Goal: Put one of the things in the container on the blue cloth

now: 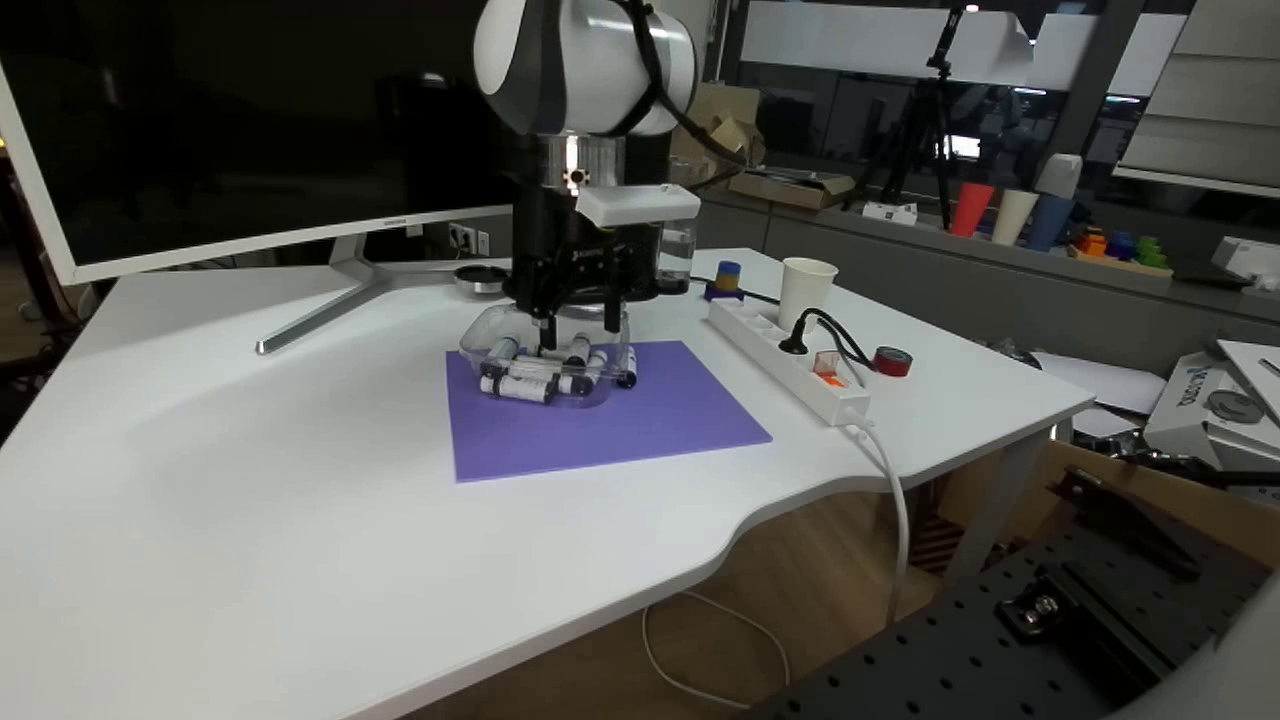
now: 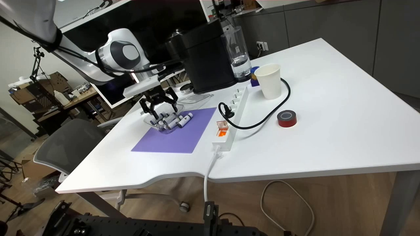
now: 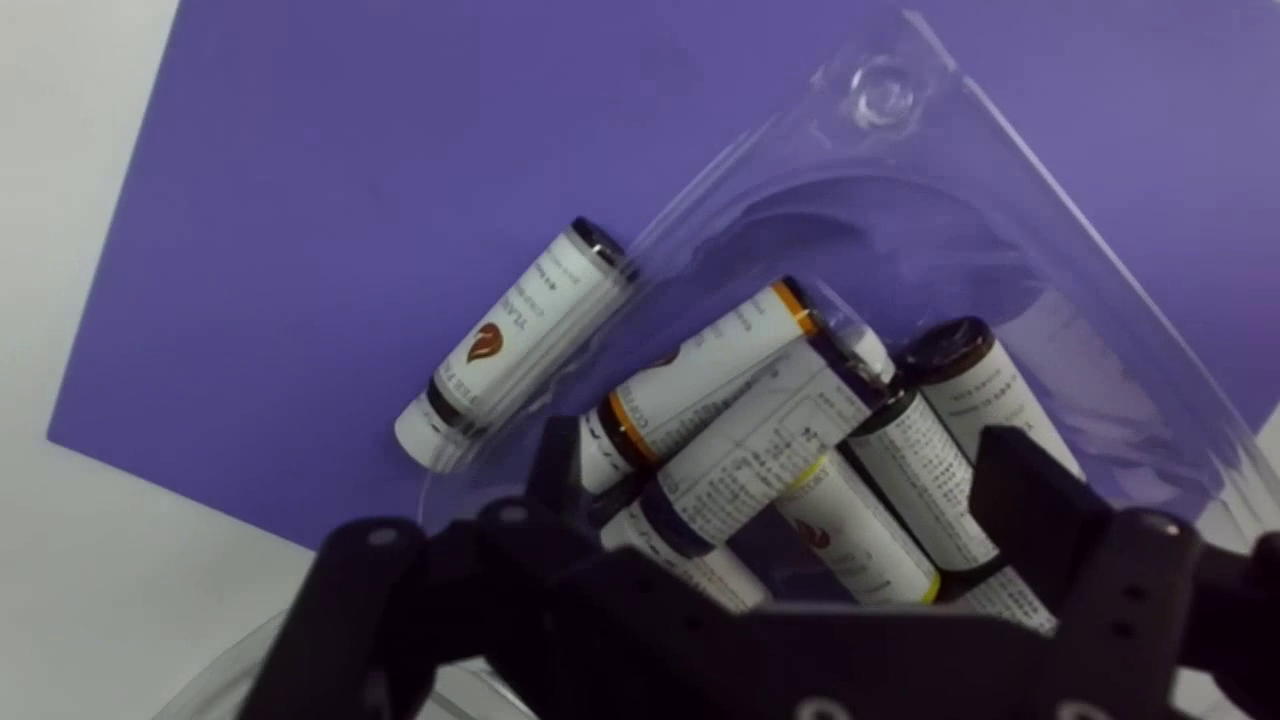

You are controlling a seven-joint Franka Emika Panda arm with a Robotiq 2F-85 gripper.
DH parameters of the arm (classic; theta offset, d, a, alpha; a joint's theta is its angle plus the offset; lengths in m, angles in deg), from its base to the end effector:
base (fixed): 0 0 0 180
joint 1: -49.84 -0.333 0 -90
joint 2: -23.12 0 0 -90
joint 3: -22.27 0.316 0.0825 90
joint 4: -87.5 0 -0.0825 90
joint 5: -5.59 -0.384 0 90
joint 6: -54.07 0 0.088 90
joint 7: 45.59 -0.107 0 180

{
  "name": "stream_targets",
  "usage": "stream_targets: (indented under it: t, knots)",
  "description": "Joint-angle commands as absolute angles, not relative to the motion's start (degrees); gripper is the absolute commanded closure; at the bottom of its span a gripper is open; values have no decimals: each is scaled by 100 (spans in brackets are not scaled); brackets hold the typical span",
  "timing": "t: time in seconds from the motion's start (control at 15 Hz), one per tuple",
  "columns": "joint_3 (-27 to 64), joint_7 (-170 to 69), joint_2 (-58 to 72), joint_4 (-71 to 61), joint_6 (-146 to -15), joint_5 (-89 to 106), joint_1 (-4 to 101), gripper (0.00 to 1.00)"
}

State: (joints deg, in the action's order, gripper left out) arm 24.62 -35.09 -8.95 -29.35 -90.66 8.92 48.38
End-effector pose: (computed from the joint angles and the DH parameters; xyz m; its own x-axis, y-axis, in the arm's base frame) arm 0.5853 0.0397 0.1578 0.9548 0.2882 -0.0726 0.2886 -0.9574 -0.0051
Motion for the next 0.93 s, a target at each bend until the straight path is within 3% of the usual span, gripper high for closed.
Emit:
stream_targets:
  t: [0.0, 0.53, 0.67, 0.87]
  knots:
    - [2542, -3358, -1069, -2711, -9130, 954, 4902, 0]
    - [2614, -3294, -1351, -2510, -9264, 877, 4946, 0]
    - [2613, -3316, -1407, -2474, -9270, 885, 4941, 25]
    - [2616, -3335, -1397, -2488, -9348, 891, 4931, 47]
